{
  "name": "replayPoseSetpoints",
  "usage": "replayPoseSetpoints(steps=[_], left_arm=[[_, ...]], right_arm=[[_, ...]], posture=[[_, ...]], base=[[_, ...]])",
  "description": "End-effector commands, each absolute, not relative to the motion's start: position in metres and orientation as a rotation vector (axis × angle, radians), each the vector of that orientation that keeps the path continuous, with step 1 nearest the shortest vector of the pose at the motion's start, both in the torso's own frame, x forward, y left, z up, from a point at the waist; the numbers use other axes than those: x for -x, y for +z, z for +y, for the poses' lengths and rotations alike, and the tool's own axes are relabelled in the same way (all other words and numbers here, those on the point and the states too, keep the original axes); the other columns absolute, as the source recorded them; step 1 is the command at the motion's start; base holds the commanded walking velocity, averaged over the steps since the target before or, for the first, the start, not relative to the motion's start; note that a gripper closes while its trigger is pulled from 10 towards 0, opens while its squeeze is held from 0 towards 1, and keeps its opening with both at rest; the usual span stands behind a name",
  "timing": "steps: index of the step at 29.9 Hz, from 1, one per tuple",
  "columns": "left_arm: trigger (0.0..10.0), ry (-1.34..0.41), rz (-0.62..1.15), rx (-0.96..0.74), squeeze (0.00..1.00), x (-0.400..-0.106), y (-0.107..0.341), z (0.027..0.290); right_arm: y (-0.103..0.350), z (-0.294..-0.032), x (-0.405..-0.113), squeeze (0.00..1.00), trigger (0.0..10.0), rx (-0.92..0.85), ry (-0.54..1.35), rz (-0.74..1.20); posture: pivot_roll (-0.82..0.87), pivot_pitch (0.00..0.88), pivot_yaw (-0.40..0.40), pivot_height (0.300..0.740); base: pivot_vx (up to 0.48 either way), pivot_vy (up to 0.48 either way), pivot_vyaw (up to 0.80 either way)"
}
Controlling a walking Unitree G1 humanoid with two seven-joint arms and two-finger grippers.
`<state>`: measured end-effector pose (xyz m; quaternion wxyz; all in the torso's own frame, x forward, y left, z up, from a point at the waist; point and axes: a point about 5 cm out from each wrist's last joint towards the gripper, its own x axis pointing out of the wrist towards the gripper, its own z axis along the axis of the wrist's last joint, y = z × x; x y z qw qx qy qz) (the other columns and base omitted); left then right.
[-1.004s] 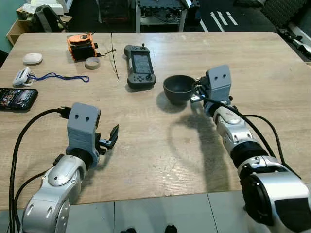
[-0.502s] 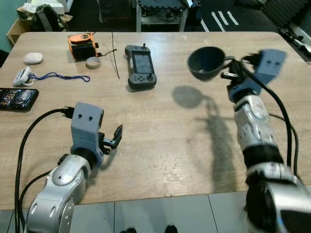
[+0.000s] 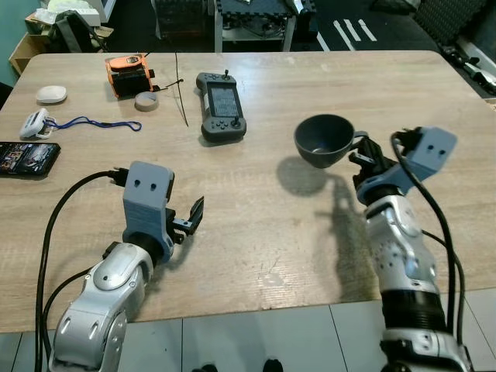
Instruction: Setting the table
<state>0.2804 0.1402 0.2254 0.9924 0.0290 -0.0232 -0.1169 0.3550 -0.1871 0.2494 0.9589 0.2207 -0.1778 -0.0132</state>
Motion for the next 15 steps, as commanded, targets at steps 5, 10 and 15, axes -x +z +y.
replayPoseSetpoints(steps=[5, 10, 15], left_arm=[[10.0, -0.253, -0.040, -0.052, 0.00, -0.284, 0.221, 0.136], [10.0, -0.262, -0.035, -0.059, 0.00, -0.287, 0.218, 0.137], [10.0, -0.287, -0.022, -0.070, 0.00, -0.288, 0.216, 0.136]], right_arm=[[0.254, -0.188, -0.330, 0.00, 10.0, -0.457, -0.075, -0.474], [0.254, -0.177, -0.319, 0.00, 10.0, -0.391, -0.100, -0.520], [0.246, -0.168, -0.311, 0.00, 10.0, -0.436, -0.098, -0.479]], posture=[[0.15, 0.231, 0.054, 0.740], [0.14, 0.215, 0.072, 0.740], [0.14, 0.202, 0.080, 0.740]], base=[[0.000, 0.000, 0.00], [0.000, 0.000, 0.00], [0.000, 0.000, 0.00]])
